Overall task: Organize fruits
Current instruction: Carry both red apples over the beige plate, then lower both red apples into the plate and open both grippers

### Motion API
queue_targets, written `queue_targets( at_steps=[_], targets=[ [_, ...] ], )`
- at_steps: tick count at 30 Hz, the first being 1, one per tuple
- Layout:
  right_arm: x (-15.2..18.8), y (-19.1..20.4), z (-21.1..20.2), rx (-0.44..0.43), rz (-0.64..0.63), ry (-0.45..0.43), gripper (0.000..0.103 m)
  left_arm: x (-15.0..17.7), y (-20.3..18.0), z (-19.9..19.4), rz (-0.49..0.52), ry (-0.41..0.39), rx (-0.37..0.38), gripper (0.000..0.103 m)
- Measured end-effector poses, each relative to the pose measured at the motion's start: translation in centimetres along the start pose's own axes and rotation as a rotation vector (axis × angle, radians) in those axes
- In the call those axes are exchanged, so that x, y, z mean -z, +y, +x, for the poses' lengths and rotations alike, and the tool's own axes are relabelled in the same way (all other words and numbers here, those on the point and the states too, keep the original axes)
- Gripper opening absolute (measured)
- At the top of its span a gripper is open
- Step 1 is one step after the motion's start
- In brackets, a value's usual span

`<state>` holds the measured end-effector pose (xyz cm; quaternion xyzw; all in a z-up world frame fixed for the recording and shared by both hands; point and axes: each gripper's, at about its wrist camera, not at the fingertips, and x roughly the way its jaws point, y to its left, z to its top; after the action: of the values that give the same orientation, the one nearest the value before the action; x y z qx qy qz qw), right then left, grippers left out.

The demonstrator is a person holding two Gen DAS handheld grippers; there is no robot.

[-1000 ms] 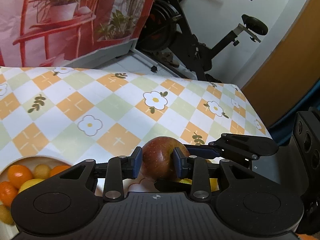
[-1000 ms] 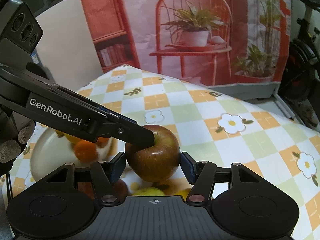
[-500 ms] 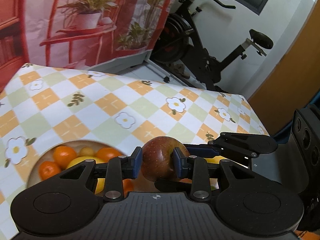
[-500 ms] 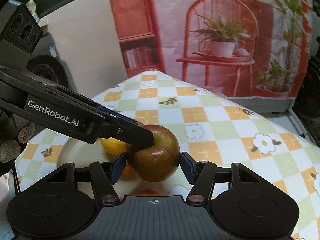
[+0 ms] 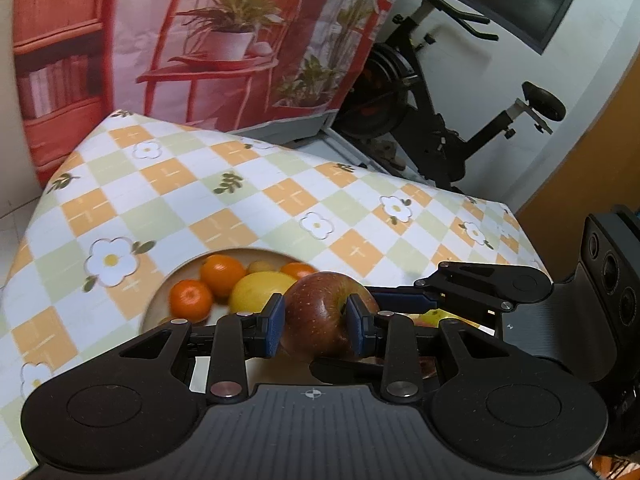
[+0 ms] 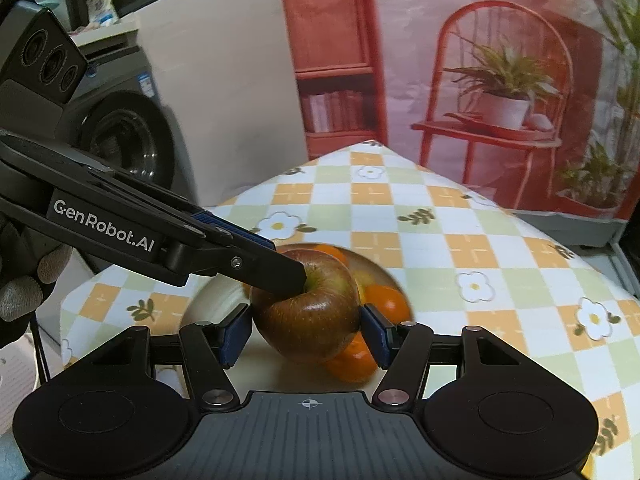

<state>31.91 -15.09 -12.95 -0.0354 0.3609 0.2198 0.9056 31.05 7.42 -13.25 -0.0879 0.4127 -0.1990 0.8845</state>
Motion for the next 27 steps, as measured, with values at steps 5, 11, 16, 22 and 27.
queue_targets(
  at_steps=[5, 11, 16, 22, 27],
  targets=[
    [-0.4, 1.4, 1.2, -0.023, -0.017, 0.013, 0.055, 0.6, 1.1, -0.9, -0.021, -0.004, -0.014, 0.036],
    [-0.7, 3.1, 2.8, -0.054, -0.034, 0.03, 0.055, 1.7, 3.0, -1.9, -0.05, -0.001, -0.038, 0.036],
    [-0.7, 3.9, 4.2, -0.072, -0.035, 0.043, 0.055, 2.0, 4.0, -1.9, -0.071, -0.001, -0.056, 0.036],
    [-0.9, 4.3, 5.2, -0.074, -0.034, 0.061, 0.056, 2.2, 4.8, -1.7, -0.08, 0.006, -0.066, 0.036],
    [-0.8, 4.2, 6.0, -0.07, -0.031, 0.08, 0.055, 2.3, 5.1, -1.2, -0.082, 0.018, -0.073, 0.036]
  ],
)
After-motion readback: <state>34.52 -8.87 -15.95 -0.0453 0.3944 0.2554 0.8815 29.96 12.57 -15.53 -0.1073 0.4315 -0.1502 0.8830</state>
